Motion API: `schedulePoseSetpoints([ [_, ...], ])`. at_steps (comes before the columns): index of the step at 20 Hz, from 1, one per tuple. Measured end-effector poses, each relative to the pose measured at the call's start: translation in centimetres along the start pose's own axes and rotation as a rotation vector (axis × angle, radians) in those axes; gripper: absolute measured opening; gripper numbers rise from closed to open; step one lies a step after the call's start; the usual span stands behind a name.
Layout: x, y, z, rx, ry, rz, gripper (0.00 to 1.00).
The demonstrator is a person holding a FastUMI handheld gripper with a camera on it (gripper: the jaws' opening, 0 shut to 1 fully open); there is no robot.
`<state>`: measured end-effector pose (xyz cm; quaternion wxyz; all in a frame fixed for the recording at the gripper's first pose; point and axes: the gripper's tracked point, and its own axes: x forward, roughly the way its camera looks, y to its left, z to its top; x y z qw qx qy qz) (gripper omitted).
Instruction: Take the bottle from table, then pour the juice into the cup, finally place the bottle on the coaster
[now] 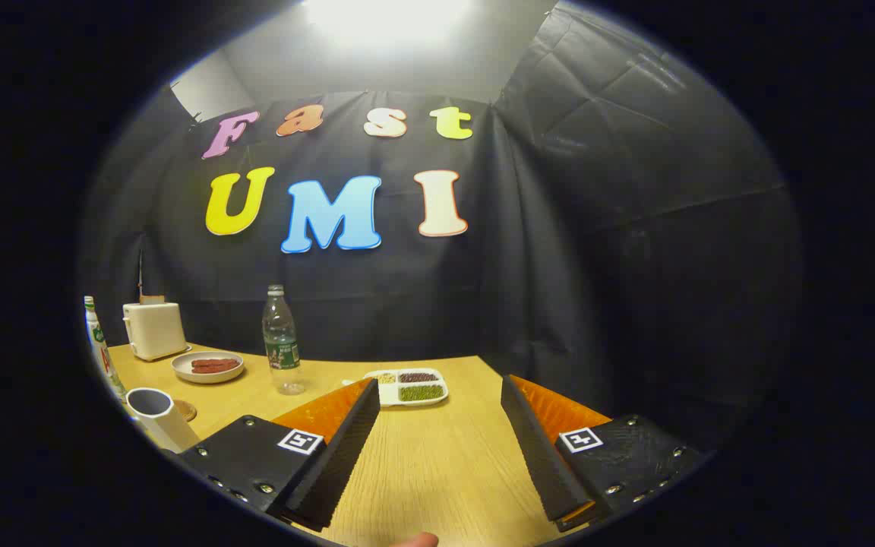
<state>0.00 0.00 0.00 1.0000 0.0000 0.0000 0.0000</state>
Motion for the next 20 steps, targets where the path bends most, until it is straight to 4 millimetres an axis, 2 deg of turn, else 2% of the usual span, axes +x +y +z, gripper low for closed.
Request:
schedulePoseSetpoints([
  [3, -2.1, 1.9, 2.7, -0.018, 0.009, -0.029, 0.97],
  [5, -3.8, 4.2, 5.2, -0.022, -0.001, -0.033, 0.97],
  [7, -5.5, 7.6, 7.7, -0.003, -0.029, -0.016, 0.98],
  [11, -8.7, 17.0, 10.3, 0.038, -0.055, 0.099, 0.97],
  [15, -12.3, 28.3, 10.4, 0.043, -0.066, 0.296, 0.97],
  [18, -14.7, 35.5, 8.6, 0.058, -0.054, 0.426, 0.97],
  [20, -15.9, 39.2, 6.9, 0.062, -0.029, 0.492, 0.97],
])
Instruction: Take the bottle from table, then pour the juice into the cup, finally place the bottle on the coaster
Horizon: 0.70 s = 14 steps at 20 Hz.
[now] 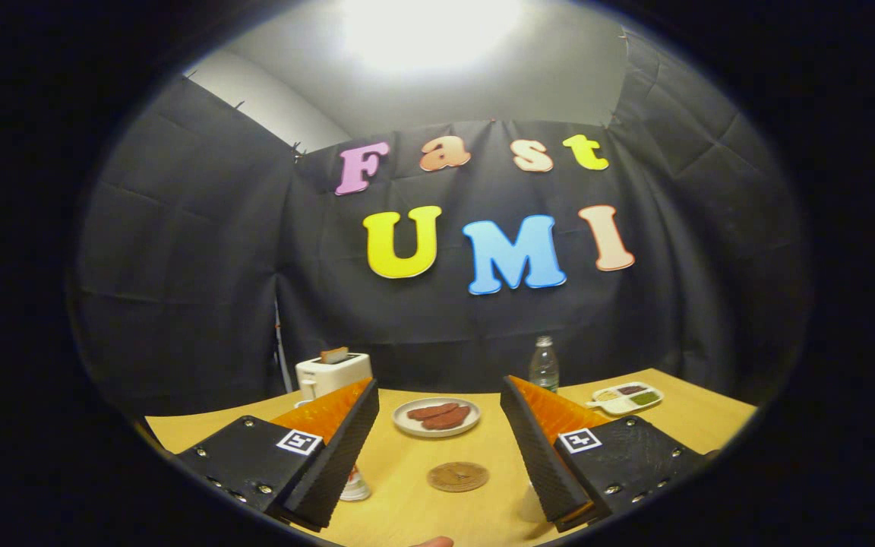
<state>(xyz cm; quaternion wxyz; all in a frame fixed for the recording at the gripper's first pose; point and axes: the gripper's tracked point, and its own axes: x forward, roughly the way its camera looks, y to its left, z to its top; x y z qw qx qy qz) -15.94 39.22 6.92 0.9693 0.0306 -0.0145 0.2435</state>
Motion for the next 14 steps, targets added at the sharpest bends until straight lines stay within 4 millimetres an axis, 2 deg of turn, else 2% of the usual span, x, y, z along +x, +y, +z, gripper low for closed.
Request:
schedulePoseSetpoints([
  [6, 2.1, 6.5, -6.3, -0.009, 0.109, 0.099, 0.97],
  [14, 5.5, 9.9, -14.2, -0.039, 0.267, 0.141, 0.98],
])
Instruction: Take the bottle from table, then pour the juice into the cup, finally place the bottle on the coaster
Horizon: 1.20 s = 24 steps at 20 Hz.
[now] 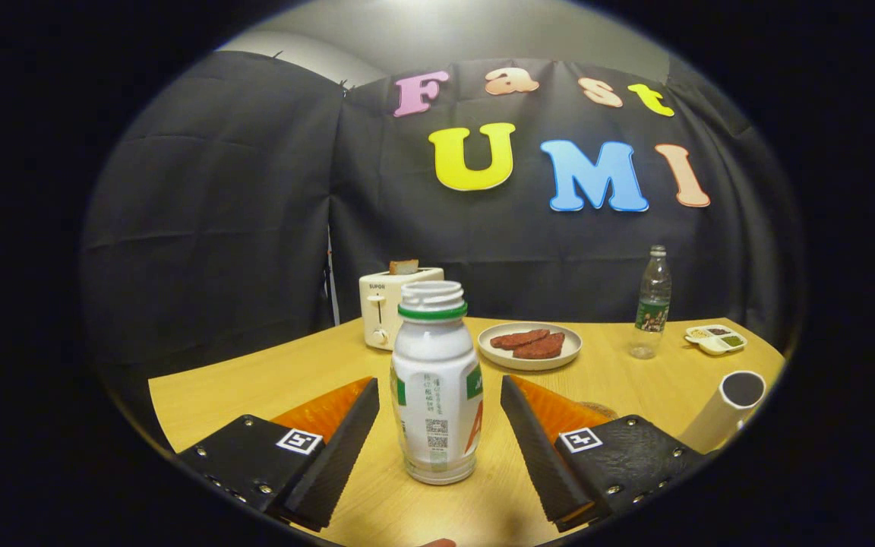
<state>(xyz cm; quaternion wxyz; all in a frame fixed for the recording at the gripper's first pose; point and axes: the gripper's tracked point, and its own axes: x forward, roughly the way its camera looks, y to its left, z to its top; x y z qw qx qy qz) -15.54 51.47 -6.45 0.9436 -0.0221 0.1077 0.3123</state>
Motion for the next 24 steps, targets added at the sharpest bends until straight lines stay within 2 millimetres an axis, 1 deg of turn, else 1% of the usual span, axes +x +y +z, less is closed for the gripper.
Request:
schedulePoseSetpoints([
  [2, 1.2, 0.3, -0.9, 0.012, 0.017, 0.008, 0.98],
  [4, 2.0, 0.1, -1.5, 0.020, 0.028, -0.013, 0.97],
  [6, 2.3, -0.2, -1.4, 0.018, 0.019, -0.037, 0.79],
  [8, 2.6, -0.1, -1.4, 0.012, 0.010, -0.033, 0.77],
  [9, 2.8, -0.3, -1.3, 0.014, 0.009, -0.039, 0.74],
  [10, 2.6, -0.7, -1.3, 0.033, 0.005, -0.052, 0.74],
  [11, 2.6, -0.7, -1.1, 0.054, -0.007, -0.040, 0.70],
  [12, 2.4, -0.9, -0.8, 0.093, -0.021, -0.036, 0.70],
  [15, 1.5, -1.8, 1.4, 0.245, -0.101, -0.020, 0.70],
  [19, -0.1, -4.0, 4.1, 0.419, -0.194, -0.022, 0.70],
  [23, -1.6, -6.2, 5.8, 0.586, -0.273, -0.013, 0.70],
  [24, -1.9, -6.9, 5.9, 0.626, -0.286, -0.016, 0.70],
])
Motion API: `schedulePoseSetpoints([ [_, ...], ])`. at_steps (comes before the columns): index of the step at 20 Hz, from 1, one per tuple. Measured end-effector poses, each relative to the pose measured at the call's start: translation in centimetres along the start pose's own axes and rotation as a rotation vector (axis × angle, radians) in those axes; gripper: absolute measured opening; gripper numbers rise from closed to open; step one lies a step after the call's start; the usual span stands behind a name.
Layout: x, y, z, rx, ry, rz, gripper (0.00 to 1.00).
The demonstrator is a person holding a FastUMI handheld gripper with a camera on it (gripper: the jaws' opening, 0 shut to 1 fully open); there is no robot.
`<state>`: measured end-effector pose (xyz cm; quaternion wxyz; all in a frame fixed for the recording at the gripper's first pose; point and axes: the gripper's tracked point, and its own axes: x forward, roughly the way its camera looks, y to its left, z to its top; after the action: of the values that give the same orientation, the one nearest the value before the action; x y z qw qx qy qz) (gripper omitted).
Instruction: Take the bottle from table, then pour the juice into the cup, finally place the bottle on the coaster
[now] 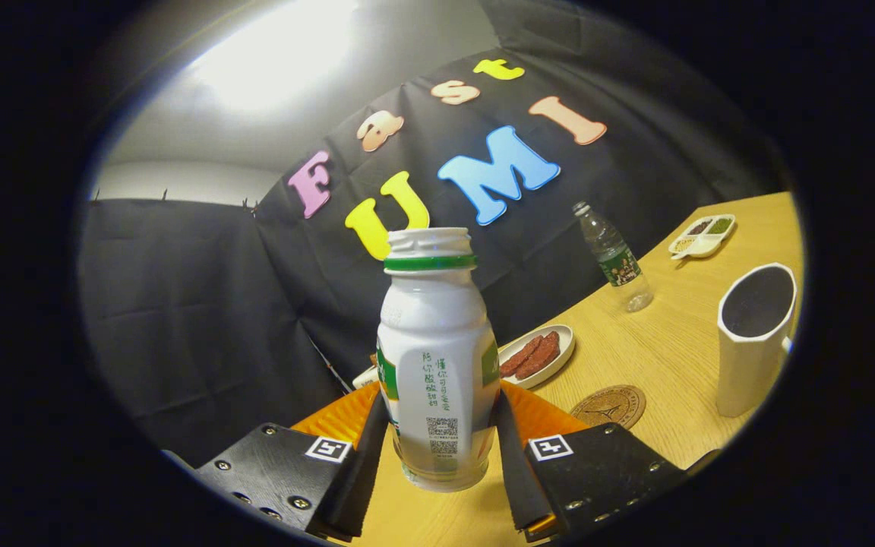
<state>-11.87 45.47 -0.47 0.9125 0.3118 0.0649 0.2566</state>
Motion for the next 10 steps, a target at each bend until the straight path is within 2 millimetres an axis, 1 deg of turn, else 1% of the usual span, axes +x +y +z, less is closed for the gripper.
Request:
schedulePoseSetpoints([
  [5, -1.0, -2.2, 1.6, 0.208, -0.046, -0.019, 0.70],
  [10, -1.7, -3.9, 2.3, 0.372, -0.063, -0.020, 0.70],
])
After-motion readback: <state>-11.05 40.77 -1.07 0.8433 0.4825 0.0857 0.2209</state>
